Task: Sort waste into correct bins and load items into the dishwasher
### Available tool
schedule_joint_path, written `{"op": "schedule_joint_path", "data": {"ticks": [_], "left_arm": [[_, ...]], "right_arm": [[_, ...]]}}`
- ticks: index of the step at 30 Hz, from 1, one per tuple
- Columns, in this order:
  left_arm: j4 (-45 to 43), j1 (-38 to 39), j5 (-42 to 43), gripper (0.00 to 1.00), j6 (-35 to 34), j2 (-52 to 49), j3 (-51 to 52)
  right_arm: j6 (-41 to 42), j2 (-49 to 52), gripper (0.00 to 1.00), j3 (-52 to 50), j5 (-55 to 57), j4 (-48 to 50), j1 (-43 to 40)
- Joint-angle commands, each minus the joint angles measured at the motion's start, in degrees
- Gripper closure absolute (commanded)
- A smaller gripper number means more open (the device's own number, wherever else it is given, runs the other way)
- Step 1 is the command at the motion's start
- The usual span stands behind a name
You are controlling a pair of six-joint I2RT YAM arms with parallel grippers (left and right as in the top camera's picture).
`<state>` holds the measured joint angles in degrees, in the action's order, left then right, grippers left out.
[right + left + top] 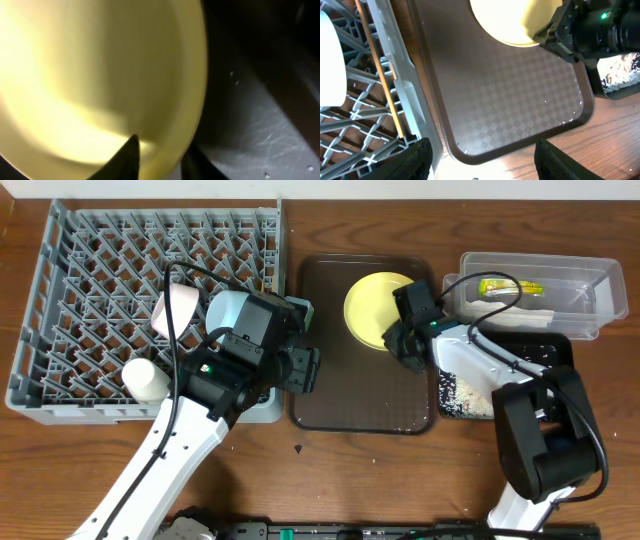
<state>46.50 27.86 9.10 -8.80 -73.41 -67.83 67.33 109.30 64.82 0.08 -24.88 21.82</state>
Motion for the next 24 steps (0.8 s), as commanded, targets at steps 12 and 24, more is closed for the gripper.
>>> {"op": "schedule_joint_path", "data": {"ticks": [12,24], "left_arm": [[-1.2,-0.1,0.8,0.33,-0.1,0.0,0.1],[-8.9,-0.7,11.8,0.18,-7.4,0.0,0.1]], "right_arm": [[-21.6,-8.3,0.99,-0.3,-2.1,-1.4,-0.2],[-47.0,-28.3,0.99,-0.3,-26.8,-6.1,-14.3]]}}
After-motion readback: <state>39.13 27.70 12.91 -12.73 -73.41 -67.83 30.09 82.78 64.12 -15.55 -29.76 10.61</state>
